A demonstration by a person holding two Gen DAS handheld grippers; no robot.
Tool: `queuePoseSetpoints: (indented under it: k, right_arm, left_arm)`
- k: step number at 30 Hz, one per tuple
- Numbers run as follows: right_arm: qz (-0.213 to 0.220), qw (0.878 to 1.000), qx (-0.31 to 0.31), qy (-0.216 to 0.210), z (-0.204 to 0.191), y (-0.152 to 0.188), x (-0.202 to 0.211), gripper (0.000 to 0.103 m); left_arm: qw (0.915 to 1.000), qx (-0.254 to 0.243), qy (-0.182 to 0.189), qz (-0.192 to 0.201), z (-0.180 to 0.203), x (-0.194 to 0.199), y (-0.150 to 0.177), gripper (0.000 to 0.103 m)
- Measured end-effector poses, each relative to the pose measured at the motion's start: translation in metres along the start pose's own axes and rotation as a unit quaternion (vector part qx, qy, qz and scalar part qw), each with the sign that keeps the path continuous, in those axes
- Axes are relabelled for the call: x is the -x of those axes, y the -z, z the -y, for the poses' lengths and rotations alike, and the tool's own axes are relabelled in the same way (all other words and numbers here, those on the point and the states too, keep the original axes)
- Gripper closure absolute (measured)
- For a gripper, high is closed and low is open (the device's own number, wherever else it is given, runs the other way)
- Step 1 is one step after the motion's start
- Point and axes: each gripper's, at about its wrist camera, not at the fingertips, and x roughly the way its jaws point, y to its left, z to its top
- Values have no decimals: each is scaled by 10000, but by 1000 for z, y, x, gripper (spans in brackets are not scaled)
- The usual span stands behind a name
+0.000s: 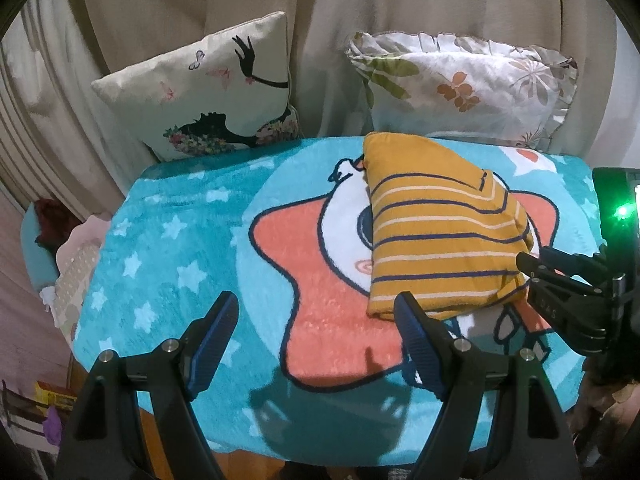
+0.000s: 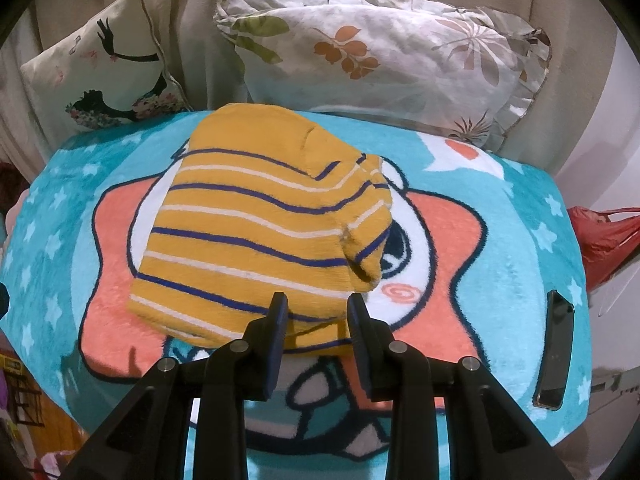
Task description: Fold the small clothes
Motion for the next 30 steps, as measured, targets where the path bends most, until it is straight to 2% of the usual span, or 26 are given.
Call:
queuePoseSetpoints:
  k: [12,18,21,22,24,28,30]
  right_arm:
    - [-3,10000,0,-38,-3,-2,-3,69]
    - [182,9997,-154,-58,10,-10,0,69]
    - [268,9992,-151,-259,10,-14,-5,71]
    - [236,9991,-132,-337,9,-15,-10,76]
    - [69,9987,-113,-490,7,-16,-28,80]
    - [-409,9977,-152,-514,11,-12,-73,82]
    - [-465,9970,-214,-584,17,-11,-79,83]
  left_arm:
    - [9999,109,72,-109,-8,-11,1,24]
    - [9972,516,427,-320,-24,-37,-1,24]
    - [9954,728,451,-419,-32,-54,-1,24]
    - [9950,756,452,-471,-33,-60,-1,24]
    - [9939,811,436,-610,-34,-70,-1,24]
    - [9931,818,501,-675,-34,-77,0,24]
    - [9933,739,547,-704,-33,-81,-2,24]
